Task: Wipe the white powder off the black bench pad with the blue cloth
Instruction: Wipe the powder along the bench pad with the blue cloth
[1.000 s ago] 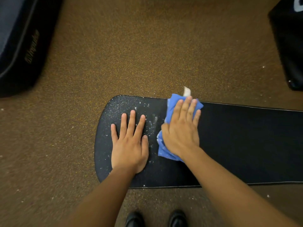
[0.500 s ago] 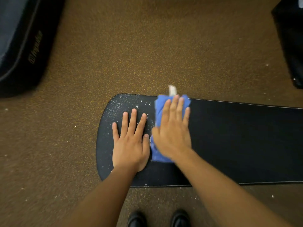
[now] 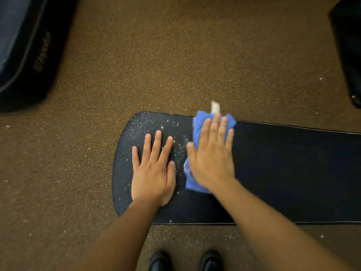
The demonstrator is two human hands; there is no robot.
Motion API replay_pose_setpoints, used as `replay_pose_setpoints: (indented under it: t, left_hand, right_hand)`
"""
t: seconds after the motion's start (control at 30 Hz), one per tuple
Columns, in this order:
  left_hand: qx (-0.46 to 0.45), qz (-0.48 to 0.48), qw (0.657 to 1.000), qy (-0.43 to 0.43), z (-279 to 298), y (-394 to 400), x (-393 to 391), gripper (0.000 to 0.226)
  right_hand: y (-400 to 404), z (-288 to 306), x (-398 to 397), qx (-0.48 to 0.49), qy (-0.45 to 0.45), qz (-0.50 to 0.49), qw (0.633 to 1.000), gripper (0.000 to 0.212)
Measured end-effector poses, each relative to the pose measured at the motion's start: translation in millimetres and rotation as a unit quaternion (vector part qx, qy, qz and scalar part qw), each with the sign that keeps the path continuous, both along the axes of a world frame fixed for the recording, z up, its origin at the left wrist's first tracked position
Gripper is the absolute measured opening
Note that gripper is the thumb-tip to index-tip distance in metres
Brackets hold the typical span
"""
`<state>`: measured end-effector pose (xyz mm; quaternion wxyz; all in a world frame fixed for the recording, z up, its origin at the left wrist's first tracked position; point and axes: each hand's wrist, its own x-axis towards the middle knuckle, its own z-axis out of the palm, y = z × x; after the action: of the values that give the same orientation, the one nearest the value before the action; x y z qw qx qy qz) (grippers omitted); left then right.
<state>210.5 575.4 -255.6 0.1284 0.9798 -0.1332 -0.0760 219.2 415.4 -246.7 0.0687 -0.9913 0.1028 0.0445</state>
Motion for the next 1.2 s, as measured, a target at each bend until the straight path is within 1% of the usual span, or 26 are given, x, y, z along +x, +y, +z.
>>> replay_pose_setpoints:
  t: [0.1, 0.17, 0.2, 0.27, 0.37, 0.4, 0.47, 0.57, 0.63, 0.67, 0.7, 0.73, 0.8, 0.87, 0.9, 0.93, 0.97, 1.03, 1.1, 1.13, 1.2]
  left_hand:
    - [-0.007, 0.001, 1.000, 0.000, 1, 2, -1, 0.059]
    - [-0.008, 0.001, 1.000, 0.001, 1, 2, -1, 0.059]
    - [-0.007, 0.000, 1.000, 0.001, 2, 1, -1, 0.059]
    - [-0.004, 0.002, 1.000, -0.001, 2, 1, 0, 0.058]
    - [-0.003, -0.002, 1.000, -0.001, 1, 1, -1, 0.059]
    - [-0.005, -0.001, 1.000, -0.003, 1, 1, -1, 0.059]
    - [-0.009, 0.003, 1.000, -0.006, 0, 1, 0, 0.059]
    - [-0.013, 0.001, 1.000, -0.006, -1, 1, 0, 0.060]
    - [-0.015, 0.001, 1.000, -0.007, -1, 2, 0, 0.060]
    - [-0.011, 0.000, 1.000, -0.007, -1, 2, 0, 0.060]
    - [-0.006, -0.001, 1.000, -0.006, 0, 1, -1, 0.059]
    - [-0.002, -0.002, 1.000, -0.006, 1, 1, -1, 0.059]
    - [-0.002, -0.001, 1.000, -0.005, 2, 0, -1, 0.059]
    - [-0.007, 0.000, 1.000, -0.005, 1, 0, -1, 0.059]
    - [-0.008, 0.002, 1.000, -0.007, 1, 0, -1, 0.059]
    - [-0.010, 0.003, 1.000, -0.009, 0, 0, -1, 0.059]
    - [-0.012, 0.004, 1.000, -0.012, -1, 1, -1, 0.059]
    - [-0.021, 0.004, 1.000, -0.015, -2, 1, -1, 0.060]
    - [-0.026, 0.004, 1.000, -0.014, -2, 2, -1, 0.060]
    - [-0.026, 0.005, 1.000, -0.014, -1, 2, -1, 0.060]
    - [-0.021, 0.005, 1.000, -0.011, 1, 1, -1, 0.060]
  right_hand:
    - [5, 4, -58, 0.018, 0.000, 0.139, 0.990, 0.073]
    - [-20, 3, -87, 0.001, 0.002, 0.178, 0.984, 0.071]
    - [-36, 1, -88, -0.014, 0.000, 0.167, 0.986, 0.071]
    - [-54, -1, -62, -0.022, -0.002, 0.083, 0.996, 0.071]
    - [-32, 2, 7, 0.022, 0.000, -0.069, 0.997, 0.076]
    - [-18, 1, 18, 0.026, 0.003, -0.080, 0.996, 0.076]
    - [7, -2, 13, 0.010, -0.006, -0.026, 1.000, 0.074]
    - [22, 3, -52, 0.008, 0.004, 0.115, 0.993, 0.071]
    - [8, 5, -98, 0.006, 0.008, 0.186, 0.983, 0.070]
    - [-8, 5, -108, -0.004, 0.010, 0.199, 0.980, 0.069]
    - [-27, 3, -110, -0.026, 0.010, 0.186, 0.982, 0.069]
    - [-44, 1, -102, -0.038, 0.015, 0.148, 0.988, 0.069]
    - [-60, -2, -60, -0.038, 0.012, 0.029, 0.999, 0.072]
    - [-43, 0, -14, 0.001, 0.012, -0.084, 0.996, 0.075]
    - [-26, 0, -1, 0.010, 0.012, -0.103, 0.995, 0.076]
    - [-9, -2, 1, 0.010, 0.006, -0.087, 0.996, 0.075]
    - [8, -2, -6, 0.000, -0.001, -0.043, 0.999, 0.074]
    - [28, 0, -43, -0.007, 0.006, 0.068, 0.998, 0.072]
    - [24, 3, -85, 0.001, 0.010, 0.140, 0.990, 0.071]
    - [15, 3, -99, -0.001, 0.008, 0.153, 0.988, 0.071]
    - [-12, 1, -101, -0.013, 0.008, 0.127, 0.992, 0.070]
